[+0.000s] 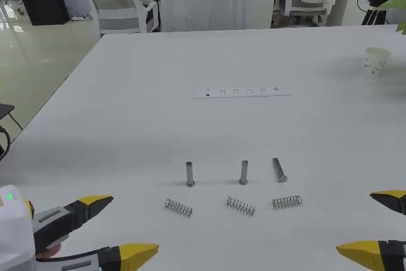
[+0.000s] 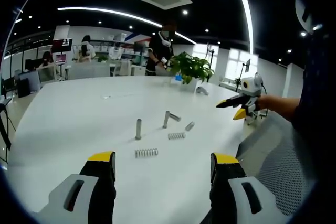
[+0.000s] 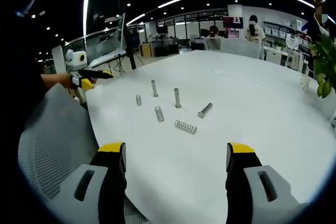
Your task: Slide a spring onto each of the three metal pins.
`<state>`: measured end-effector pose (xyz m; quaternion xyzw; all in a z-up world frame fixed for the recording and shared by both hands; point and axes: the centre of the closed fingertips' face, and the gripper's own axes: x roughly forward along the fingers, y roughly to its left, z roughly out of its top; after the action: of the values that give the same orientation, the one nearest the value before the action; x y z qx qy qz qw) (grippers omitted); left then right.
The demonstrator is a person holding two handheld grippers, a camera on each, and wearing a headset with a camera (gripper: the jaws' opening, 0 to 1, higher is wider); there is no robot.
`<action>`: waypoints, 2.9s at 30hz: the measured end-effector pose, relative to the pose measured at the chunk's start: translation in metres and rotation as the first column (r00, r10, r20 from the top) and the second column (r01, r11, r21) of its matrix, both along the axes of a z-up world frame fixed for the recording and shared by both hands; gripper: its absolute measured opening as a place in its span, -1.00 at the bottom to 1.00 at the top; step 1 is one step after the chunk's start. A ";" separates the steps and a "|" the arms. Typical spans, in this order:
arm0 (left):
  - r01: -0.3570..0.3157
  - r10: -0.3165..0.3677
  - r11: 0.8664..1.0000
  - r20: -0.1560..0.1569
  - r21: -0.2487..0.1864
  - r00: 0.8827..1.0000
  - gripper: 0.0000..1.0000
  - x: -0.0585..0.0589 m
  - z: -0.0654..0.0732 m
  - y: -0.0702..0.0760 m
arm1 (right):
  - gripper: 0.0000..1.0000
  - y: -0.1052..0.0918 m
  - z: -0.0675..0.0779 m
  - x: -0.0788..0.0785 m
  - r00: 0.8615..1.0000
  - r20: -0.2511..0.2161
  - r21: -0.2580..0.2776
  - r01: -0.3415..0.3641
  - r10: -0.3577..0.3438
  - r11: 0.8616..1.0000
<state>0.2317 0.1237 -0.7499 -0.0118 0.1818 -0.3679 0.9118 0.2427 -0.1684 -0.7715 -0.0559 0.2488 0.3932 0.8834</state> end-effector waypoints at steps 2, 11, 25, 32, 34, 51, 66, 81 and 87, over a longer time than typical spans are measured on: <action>0.001 -0.001 1.000 0.000 0.001 1.000 0.39 0.001 0.000 0.000 | 0.56 0.000 0.000 0.000 1.000 -0.002 0.004 0.000 0.000 1.000; 0.006 -0.006 1.000 -0.004 0.003 1.000 0.38 0.000 -0.001 -0.002 | 0.55 0.002 -0.002 -0.002 1.000 -0.014 0.003 -0.007 0.007 1.000; 0.006 -0.006 1.000 0.002 0.005 1.000 0.38 -0.001 0.001 -0.003 | 0.54 0.001 0.000 -0.002 1.000 -0.015 -0.004 -0.012 0.012 1.000; 0.007 -0.007 1.000 0.007 0.003 1.000 0.38 -0.002 0.004 -0.004 | 0.53 0.000 0.000 -0.003 1.000 -0.017 -0.008 -0.011 0.011 1.000; 0.007 -0.007 1.000 0.008 0.003 1.000 0.37 -0.003 0.004 -0.004 | 0.53 0.000 0.000 -0.004 1.000 -0.018 -0.008 -0.011 0.010 1.000; 0.012 -0.012 1.000 0.035 0.002 0.999 0.36 -0.007 0.015 -0.009 | 0.49 0.002 0.006 0.009 1.000 -0.002 -0.022 -0.011 0.011 1.000; 0.029 -0.033 0.999 0.080 0.043 0.996 0.36 -0.015 0.030 -0.015 | 0.44 0.013 0.025 0.065 0.998 0.048 -0.080 -0.023 0.027 0.997; 0.021 -0.026 0.999 0.111 0.044 0.993 0.36 -0.022 0.040 -0.015 | 0.36 0.042 0.025 0.114 0.998 0.039 -0.129 -0.047 0.052 0.990; 0.015 -0.020 0.999 0.120 0.044 0.993 0.35 -0.023 0.042 -0.015 | 0.32 0.056 0.021 0.131 0.998 0.027 -0.161 -0.053 0.058 0.986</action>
<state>0.2088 0.1091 -0.7078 0.0319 0.1345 -0.3720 0.9179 0.3734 -0.1126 -0.7506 -0.1398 0.2641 0.3955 0.8685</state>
